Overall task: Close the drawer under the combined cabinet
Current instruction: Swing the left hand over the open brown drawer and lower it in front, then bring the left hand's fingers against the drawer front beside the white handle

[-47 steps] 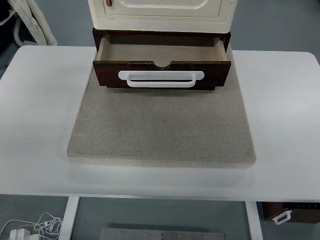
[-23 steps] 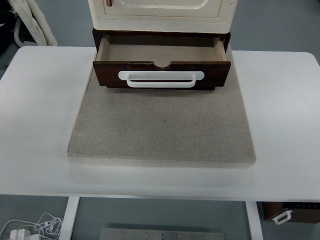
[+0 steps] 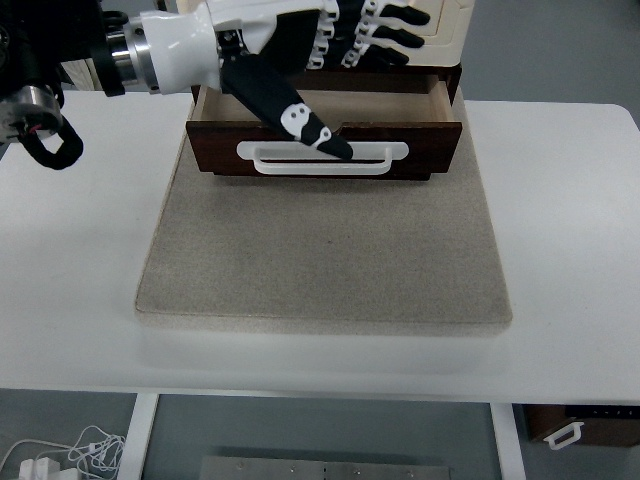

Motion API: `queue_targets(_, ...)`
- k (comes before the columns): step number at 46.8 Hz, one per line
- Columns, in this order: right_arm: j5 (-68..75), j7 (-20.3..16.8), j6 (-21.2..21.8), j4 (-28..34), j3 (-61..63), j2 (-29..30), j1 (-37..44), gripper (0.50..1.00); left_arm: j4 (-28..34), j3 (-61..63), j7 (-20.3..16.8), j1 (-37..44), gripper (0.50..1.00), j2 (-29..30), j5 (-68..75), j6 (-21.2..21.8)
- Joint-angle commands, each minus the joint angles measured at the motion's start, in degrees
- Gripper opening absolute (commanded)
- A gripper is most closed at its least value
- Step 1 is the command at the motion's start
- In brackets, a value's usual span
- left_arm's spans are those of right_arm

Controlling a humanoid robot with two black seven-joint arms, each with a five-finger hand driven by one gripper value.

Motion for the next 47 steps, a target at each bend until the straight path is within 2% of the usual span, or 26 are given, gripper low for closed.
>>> queue_targets(1, 0.0, 0.0, 0.0, 0.0, 0.0, 0.0, 0.0, 0.952, -1.7, 4.3, 0.6, -1.9, 1.000, -0.1, 2.3, -0.1)
queue_targets(11, 0.0, 0.0, 0.0, 0.0, 0.0, 0.0, 0.0, 0.952, -3.7, 17.2, 1.6, -5.8, 1.000, -1.2, 8.3, -0.5)
queue_targets(17, 0.0, 0.0, 0.0, 0.0, 0.0, 0.0, 0.0, 0.952, -4.2, 19.7, 2.5, -6.1, 1.000, -1.9, 9.5, -0.6)
queue_targets(23, 0.0, 0.0, 0.0, 0.0, 0.0, 0.0, 0.0, 0.952, -4.2, 19.7, 9.2, -6.2, 1.000, -1.9, 9.4, -2.0)
queue_targets(28, 0.0, 0.0, 0.0, 0.0, 0.0, 0.0, 0.0, 0.952, -4.2, 19.7, 13.2, -6.2, 1.000, -2.0, 9.4, -5.2)
queue_targets(34, 0.0, 0.0, 0.0, 0.0, 0.0, 0.0, 0.0, 0.952, -3.8, 19.7, 18.9, -6.9, 1.000, -3.0, 9.0, -6.2)
queue_targets(47, 0.0, 0.0, 0.0, 0.0, 0.0, 0.0, 0.0, 0.952, 0.8, 19.7, 28.1, -8.9, 1.000, -9.2, 7.3, -7.6)
